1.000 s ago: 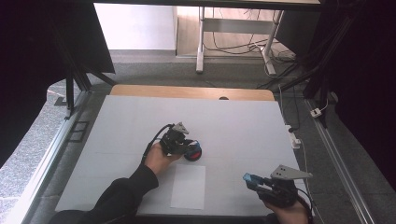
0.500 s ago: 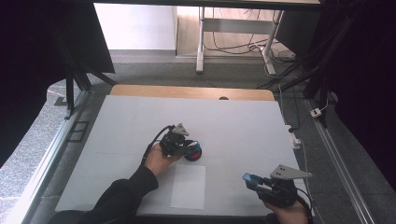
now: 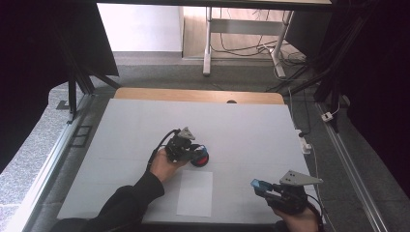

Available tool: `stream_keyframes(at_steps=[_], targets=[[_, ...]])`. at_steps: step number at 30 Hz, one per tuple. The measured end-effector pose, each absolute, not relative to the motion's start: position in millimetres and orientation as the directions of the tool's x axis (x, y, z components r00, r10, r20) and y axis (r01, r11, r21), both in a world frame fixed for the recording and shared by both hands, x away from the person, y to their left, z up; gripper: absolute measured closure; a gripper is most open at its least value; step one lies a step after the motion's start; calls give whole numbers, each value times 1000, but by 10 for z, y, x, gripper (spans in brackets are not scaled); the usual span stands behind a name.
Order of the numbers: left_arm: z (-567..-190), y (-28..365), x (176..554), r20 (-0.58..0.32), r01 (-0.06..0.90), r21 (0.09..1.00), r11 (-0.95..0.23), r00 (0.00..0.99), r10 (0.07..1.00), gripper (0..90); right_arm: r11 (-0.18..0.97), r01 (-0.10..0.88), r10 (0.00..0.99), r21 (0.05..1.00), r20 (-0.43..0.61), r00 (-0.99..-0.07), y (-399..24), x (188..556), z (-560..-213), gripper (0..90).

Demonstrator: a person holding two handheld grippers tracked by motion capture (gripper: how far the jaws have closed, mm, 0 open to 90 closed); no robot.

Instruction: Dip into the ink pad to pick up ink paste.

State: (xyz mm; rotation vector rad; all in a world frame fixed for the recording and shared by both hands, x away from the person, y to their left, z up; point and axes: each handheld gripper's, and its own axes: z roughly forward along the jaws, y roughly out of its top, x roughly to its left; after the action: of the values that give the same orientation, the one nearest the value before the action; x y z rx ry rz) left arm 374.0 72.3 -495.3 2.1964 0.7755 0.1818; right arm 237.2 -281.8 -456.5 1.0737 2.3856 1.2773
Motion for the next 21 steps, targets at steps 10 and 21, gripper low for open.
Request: stream_keyframes(at_steps=[10, 21], targets=[[-4769, 767, 3688, -90, 446, 734, -512, 811, 578, 703, 351, 495, 697, 795, 131, -705, -2820, 2371, -4565, 684], [-4611, 855, 3558, -91, 423, 747, -512, 829, 552, 703, 349, 496, 698, 795, 133, -704, -2822, 2370, -4565, 684]])
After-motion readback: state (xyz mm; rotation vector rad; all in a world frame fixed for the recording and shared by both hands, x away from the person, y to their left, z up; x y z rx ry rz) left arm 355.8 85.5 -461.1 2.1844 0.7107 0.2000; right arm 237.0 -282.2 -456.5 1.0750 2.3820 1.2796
